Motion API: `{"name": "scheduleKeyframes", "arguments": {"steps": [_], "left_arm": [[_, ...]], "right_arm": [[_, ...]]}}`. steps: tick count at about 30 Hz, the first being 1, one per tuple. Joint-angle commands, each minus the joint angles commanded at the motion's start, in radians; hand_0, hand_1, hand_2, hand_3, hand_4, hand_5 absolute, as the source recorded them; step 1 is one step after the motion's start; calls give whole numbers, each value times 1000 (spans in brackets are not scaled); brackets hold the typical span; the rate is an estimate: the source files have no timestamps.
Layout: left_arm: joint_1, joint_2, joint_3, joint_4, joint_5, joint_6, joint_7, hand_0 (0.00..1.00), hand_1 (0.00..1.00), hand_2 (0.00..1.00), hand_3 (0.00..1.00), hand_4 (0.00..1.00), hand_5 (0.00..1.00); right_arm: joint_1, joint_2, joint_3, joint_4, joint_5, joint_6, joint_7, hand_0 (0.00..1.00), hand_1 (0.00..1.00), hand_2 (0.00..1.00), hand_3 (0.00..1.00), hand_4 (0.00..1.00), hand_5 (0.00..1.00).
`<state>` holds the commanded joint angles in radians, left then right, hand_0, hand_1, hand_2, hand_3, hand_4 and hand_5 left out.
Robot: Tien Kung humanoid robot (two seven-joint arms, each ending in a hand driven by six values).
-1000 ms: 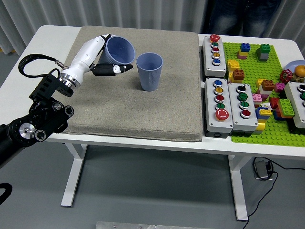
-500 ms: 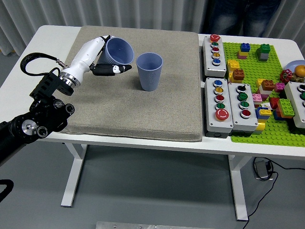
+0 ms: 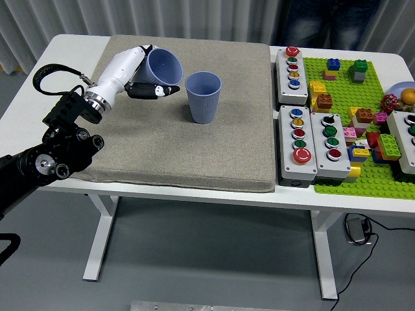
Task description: Pick cup pour cup place
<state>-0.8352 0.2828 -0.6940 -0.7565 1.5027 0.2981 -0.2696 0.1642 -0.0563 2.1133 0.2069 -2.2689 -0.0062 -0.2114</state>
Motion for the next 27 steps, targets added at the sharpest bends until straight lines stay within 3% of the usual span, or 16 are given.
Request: {"name": "scheduleKeyframes", "arguments": {"steps": [27], "left_arm": [[-114,-28,110,100,56,23,19,488,472,534,545,830,271]], "right_arm": [[10,-6,5,0,0,1,0,693,660,604,598,2,256]]}}
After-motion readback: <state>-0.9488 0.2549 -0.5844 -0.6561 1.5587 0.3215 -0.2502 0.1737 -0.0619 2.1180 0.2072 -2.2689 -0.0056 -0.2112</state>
